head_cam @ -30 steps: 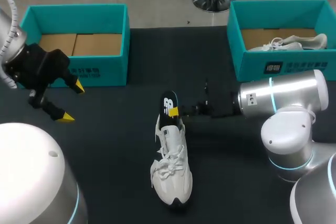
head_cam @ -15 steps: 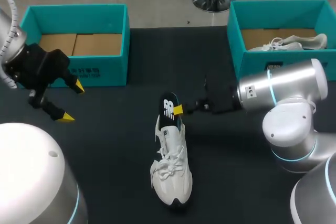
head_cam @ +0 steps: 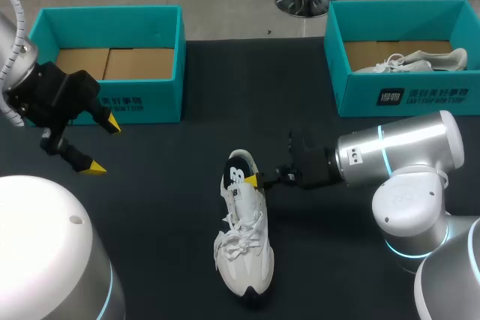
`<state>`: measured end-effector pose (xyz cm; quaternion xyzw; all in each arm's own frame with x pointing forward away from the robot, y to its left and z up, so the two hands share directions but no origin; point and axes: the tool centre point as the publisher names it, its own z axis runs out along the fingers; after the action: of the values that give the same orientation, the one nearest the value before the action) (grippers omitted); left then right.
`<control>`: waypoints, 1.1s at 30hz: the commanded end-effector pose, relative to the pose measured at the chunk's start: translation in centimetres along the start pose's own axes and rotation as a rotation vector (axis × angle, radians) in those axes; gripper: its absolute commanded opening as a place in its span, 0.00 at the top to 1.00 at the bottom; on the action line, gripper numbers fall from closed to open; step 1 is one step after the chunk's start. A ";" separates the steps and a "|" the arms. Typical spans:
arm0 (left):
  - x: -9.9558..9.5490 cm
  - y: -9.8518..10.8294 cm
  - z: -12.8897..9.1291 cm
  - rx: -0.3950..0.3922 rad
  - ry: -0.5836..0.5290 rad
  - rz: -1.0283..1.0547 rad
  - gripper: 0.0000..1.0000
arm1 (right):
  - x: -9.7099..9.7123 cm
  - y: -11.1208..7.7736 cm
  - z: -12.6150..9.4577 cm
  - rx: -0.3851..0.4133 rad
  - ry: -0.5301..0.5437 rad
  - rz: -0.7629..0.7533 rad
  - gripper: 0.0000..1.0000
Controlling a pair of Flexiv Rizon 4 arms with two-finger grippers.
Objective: Take the shoe out of the shoebox, open the shoe tongue, remove and reinsert the insole, then place the shoe into the shoebox
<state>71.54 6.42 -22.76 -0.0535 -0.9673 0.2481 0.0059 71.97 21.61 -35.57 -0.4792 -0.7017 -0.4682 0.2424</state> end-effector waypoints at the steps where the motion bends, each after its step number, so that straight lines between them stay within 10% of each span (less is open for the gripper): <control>1: 0.0 0.0 0.0 -0.003 0.000 0.000 0.00 | 0.2 -0.3 0.3 -0.014 -0.014 0.006 0.00; 14: 0.0 0.0 0.0 -0.003 0.000 0.000 0.00 | 0.1 3.8 -0.5 0.004 -0.040 -0.056 0.05; 18: 0.0 0.0 0.0 -0.003 0.000 0.000 0.00 | 0.1 4.1 -0.2 0.011 -0.035 -0.064 0.91; 19: 0.0 0.0 0.0 -0.003 0.000 0.000 0.00 | 0.1 4.1 -0.2 0.012 -0.035 -0.064 1.00; 33: 0.0 0.0 0.0 -0.003 0.000 0.000 0.00 | 0.3 2.5 -1.0 0.013 -0.050 -0.043 1.00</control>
<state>71.54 6.42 -22.75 -0.0535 -0.9673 0.2480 0.0059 74.40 21.19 -34.06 -0.4710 -0.7205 -0.4584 0.2210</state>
